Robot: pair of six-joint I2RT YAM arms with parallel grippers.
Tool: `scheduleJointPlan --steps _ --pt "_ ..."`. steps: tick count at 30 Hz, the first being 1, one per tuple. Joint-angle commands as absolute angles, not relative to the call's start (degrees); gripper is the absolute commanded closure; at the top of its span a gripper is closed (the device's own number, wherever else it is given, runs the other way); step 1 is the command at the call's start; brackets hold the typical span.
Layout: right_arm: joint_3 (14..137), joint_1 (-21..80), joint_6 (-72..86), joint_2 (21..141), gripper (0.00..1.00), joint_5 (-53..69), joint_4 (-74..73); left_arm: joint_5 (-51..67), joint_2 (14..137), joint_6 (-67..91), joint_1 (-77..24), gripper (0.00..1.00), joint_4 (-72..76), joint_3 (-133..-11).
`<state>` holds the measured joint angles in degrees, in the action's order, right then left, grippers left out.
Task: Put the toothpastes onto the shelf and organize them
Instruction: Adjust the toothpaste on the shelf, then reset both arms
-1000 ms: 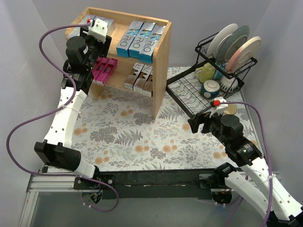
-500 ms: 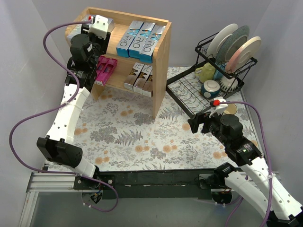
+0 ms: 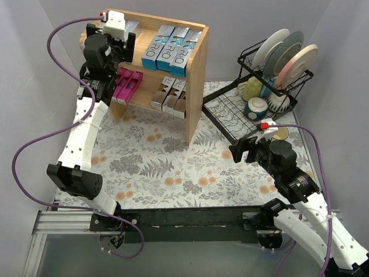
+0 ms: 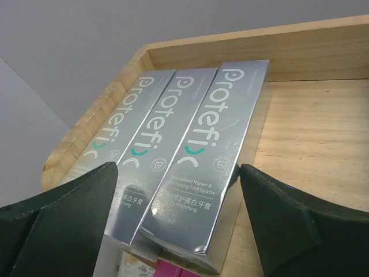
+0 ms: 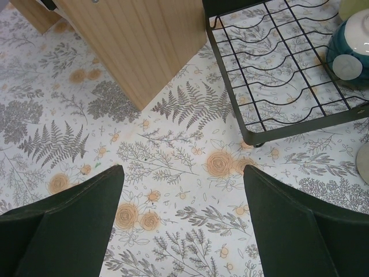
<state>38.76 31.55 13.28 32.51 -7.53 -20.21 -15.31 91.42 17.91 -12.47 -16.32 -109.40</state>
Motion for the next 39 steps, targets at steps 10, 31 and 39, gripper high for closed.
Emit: scheduleJointPlan --steps 10,31,39 --pt "41.57 31.46 10.64 29.62 0.07 -10.28 -19.86 -17.84 78.85 27.24 -11.78 0.02 -18.02 -112.16" --pt "41.14 31.46 7.21 18.64 0.01 -30.93 -18.73 -34.36 12.59 46.75 -11.78 0.02 -14.94 -48.97" --pt "39.38 31.46 6.51 18.02 0.01 -33.05 -16.79 -34.37 3.08 47.81 -11.78 0.02 -13.54 -41.58"
